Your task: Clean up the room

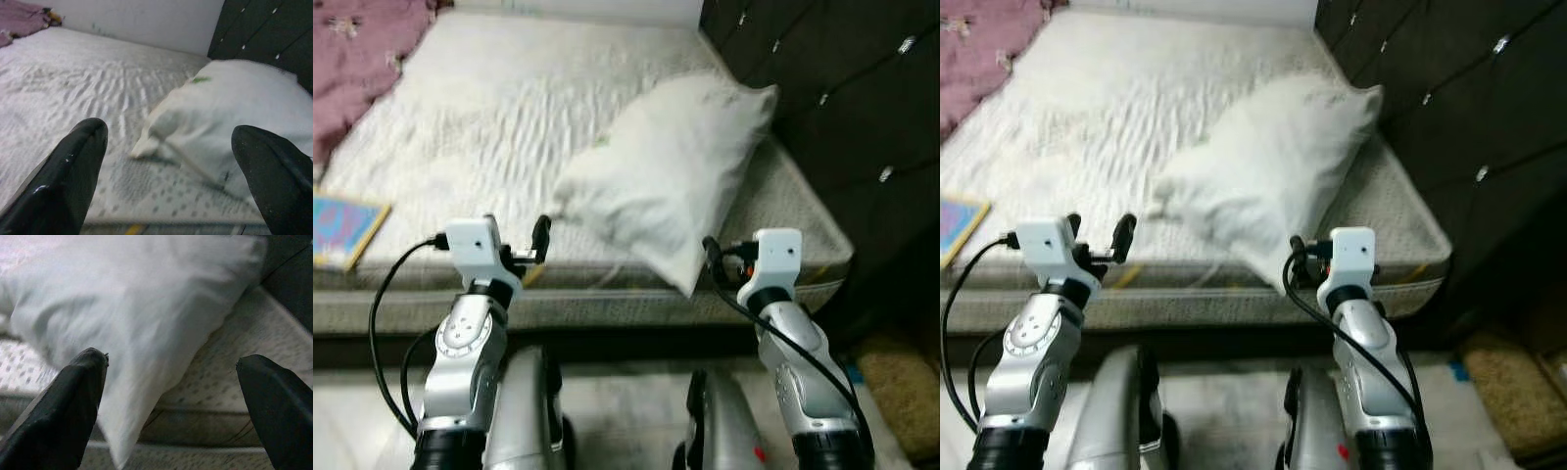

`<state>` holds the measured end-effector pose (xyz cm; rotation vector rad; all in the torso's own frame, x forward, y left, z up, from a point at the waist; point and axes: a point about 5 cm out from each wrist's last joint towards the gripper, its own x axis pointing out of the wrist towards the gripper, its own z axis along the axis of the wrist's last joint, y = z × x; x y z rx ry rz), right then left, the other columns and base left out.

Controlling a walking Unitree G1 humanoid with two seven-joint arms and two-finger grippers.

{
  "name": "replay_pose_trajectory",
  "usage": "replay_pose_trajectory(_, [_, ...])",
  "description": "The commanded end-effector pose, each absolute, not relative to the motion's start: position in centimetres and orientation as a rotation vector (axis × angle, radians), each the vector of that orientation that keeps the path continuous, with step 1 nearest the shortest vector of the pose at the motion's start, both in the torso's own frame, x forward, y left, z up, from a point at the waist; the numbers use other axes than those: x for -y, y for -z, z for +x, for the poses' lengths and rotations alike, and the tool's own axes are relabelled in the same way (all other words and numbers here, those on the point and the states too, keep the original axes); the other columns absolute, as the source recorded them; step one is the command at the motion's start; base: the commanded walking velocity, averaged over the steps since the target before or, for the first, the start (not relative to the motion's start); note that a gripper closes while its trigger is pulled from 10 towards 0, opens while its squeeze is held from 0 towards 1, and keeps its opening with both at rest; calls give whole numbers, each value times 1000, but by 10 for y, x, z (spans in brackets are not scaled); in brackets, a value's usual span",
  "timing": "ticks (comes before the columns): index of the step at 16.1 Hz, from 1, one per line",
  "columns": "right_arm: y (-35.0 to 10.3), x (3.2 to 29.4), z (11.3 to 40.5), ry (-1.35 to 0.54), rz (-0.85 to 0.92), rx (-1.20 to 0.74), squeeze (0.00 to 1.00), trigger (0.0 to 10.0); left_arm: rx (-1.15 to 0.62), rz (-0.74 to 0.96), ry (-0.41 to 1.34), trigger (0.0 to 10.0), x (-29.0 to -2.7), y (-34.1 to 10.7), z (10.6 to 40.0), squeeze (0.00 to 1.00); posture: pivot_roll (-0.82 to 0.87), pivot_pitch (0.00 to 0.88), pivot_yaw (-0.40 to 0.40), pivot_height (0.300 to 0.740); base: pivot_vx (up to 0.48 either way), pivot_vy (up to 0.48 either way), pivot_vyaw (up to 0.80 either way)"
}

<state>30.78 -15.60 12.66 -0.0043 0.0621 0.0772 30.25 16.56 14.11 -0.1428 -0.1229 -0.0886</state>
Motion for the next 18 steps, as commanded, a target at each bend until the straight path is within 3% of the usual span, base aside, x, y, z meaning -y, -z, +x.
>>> replay_pose_trajectory(1, [-130, 157, 309, -74, 2, -52, 0, 10000, 128, -138, 97, 10000, -165, -142, 303, 0, -59, 146, -45, 510, 0, 0, 0])
replay_pose_trajectory(13, [-128, 156, 309, -86, -8, -56, 0, 10000, 141, -149, 120, 10000, -162, -143, 302, 0, -61, 142, -43, 510, 341, 0, 0])
replay_pose_trajectory(18, [-127, 155, 310, -95, -13, -60, 0, 10000, 121, -150, 112, 10000, -162, -141, 302, 0, -60, 139, -45, 510, 0, 0, 0])
